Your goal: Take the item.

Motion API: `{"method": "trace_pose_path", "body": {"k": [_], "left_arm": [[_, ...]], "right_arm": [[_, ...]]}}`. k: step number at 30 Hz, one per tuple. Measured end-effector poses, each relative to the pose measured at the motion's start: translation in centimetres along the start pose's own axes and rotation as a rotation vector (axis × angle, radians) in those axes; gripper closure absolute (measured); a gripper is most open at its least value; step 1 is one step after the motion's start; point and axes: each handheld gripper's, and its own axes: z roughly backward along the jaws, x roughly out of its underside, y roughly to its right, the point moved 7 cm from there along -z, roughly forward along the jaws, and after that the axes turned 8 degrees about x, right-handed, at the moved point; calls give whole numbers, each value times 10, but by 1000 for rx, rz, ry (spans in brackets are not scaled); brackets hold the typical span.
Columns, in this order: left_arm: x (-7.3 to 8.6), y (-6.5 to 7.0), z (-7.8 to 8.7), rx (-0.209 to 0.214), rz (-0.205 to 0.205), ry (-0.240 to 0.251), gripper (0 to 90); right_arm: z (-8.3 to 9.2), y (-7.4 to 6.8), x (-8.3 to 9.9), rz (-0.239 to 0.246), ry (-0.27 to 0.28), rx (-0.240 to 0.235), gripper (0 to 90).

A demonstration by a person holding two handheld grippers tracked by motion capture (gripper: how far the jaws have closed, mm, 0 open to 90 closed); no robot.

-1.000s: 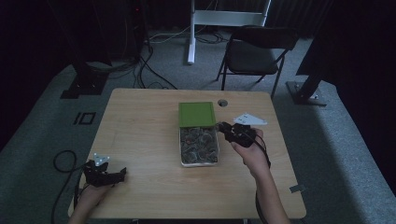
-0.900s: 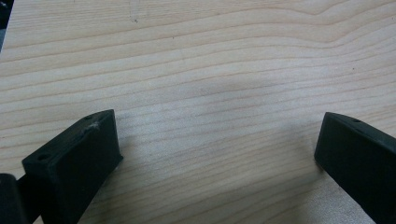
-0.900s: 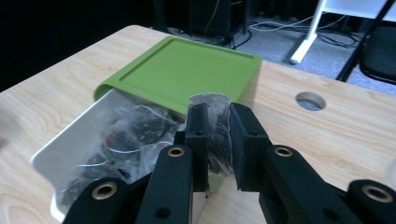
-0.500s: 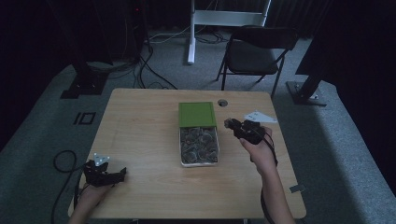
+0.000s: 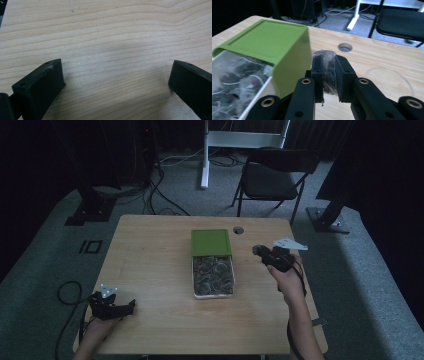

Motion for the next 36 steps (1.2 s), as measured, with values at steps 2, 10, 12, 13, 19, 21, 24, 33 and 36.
{"method": "trace_pose_path", "body": {"k": [2,10,12,13,19,21,24,33,36], "left_arm": [[0,0,0,0,0,0,5],[0,0,0,0,0,0,5],[0,0,0,0,0,-1,4],[0,0,0,0,-1,-1,4],[0,0,0,0,0,0,4],[0,0,0,0,0,0,4],[0,0,0,0,0,0,4],[0,0,0,0,0,0,4],[0,0,0,0,0,-1,4]], "right_arm": [[0,6,1,-14,2,4,791],[2,26,-1,-32,17,47,791],[1,30,-1,-40,17,54,791],[0,32,-1,-42,17,60,791],[-3,43,-2,-64,14,73,791],[-4,46,-3,-72,13,79,790],[-7,51,-2,-82,8,88,790],[-15,61,-1,-93,-15,105,790],[-17,65,-1,-101,-18,116,790]]}}
